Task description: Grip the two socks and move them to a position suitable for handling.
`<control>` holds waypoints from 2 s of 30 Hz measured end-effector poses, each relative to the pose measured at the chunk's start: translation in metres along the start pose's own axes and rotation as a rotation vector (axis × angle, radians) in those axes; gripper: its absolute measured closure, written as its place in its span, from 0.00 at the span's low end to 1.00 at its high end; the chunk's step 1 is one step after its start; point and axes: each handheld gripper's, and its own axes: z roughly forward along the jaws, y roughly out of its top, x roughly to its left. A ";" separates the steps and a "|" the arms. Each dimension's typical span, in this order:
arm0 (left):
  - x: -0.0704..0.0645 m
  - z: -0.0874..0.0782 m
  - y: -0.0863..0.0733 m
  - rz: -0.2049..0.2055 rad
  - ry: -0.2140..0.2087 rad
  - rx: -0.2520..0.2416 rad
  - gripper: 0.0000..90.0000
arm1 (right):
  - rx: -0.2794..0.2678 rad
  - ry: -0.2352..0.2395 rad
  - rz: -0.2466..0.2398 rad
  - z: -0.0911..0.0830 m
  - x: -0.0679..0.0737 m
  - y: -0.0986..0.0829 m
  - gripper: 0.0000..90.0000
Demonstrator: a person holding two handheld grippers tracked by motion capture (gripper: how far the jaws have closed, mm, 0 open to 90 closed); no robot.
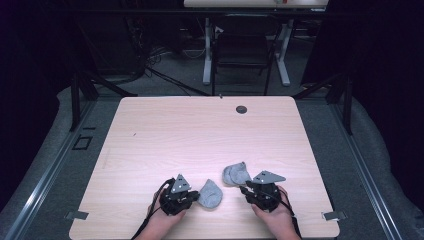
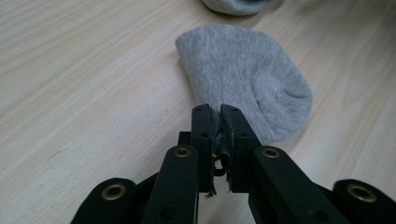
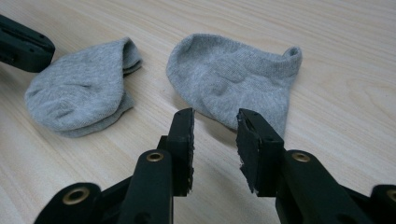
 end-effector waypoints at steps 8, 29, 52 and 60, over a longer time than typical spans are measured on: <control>-0.010 0.002 0.005 0.020 -0.034 -0.005 0.93 | -0.007 0.002 0.003 0.000 0.000 0.000 0.73; -0.009 0.024 0.014 0.003 -0.028 -0.015 0.91 | 0.001 0.008 0.009 0.001 -0.002 -0.001 0.73; -0.010 -0.002 -0.008 -0.065 0.007 0.028 0.87 | -0.018 0.001 0.005 0.003 -0.007 0.019 0.86; -0.011 -0.002 -0.012 -0.081 0.016 0.004 0.87 | 0.039 -0.065 0.014 0.035 -0.015 0.030 0.86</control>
